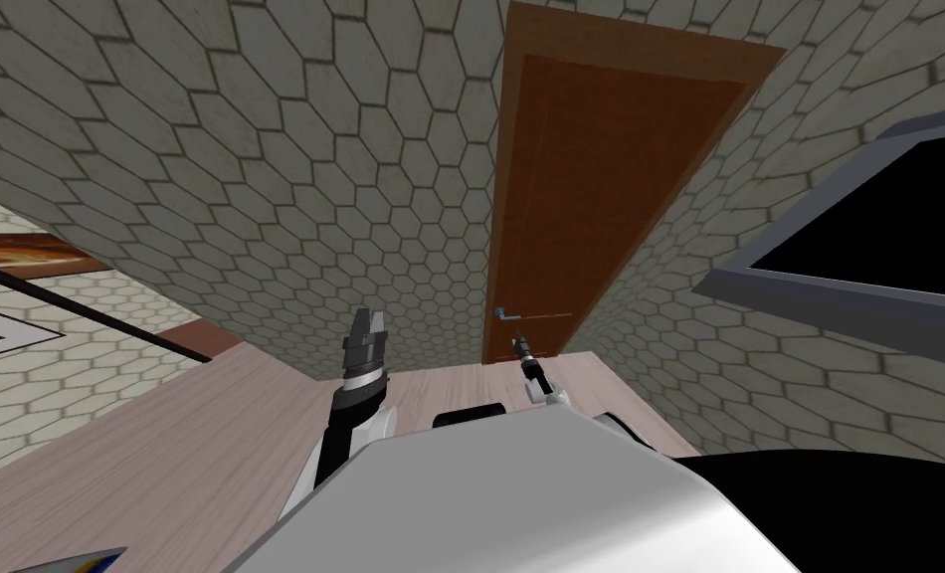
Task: Pull the door open
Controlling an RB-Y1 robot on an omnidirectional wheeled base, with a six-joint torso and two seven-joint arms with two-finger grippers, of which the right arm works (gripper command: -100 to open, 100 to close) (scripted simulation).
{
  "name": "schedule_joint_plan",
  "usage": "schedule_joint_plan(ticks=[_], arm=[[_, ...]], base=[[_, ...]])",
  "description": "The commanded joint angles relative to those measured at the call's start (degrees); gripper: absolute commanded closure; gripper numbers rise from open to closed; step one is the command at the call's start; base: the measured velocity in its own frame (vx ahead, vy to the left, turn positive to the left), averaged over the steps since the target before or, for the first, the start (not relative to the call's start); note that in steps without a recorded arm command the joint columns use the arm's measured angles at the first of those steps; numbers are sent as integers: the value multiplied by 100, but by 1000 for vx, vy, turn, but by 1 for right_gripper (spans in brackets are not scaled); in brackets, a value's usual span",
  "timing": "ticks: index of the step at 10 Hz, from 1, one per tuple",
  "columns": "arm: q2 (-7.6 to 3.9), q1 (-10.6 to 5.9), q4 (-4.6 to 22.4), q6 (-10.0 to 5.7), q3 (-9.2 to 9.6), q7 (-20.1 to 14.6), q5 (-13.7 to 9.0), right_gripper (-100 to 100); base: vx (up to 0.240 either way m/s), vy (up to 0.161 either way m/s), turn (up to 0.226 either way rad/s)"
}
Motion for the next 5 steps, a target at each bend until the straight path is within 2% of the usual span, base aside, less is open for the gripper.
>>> schedule_joint_plan(ticks=[1, 3, 5], arm=[[-86, 27, 102, -83, -108, -78, -5, -100], [-189, 60, 225, -182, -239, -172, -11, -100], [-348, 110, 414, -335, -440, -317, -20, -100]], base=[[99, 29, 169], [176, 54, 183], [217, 32, 218]])
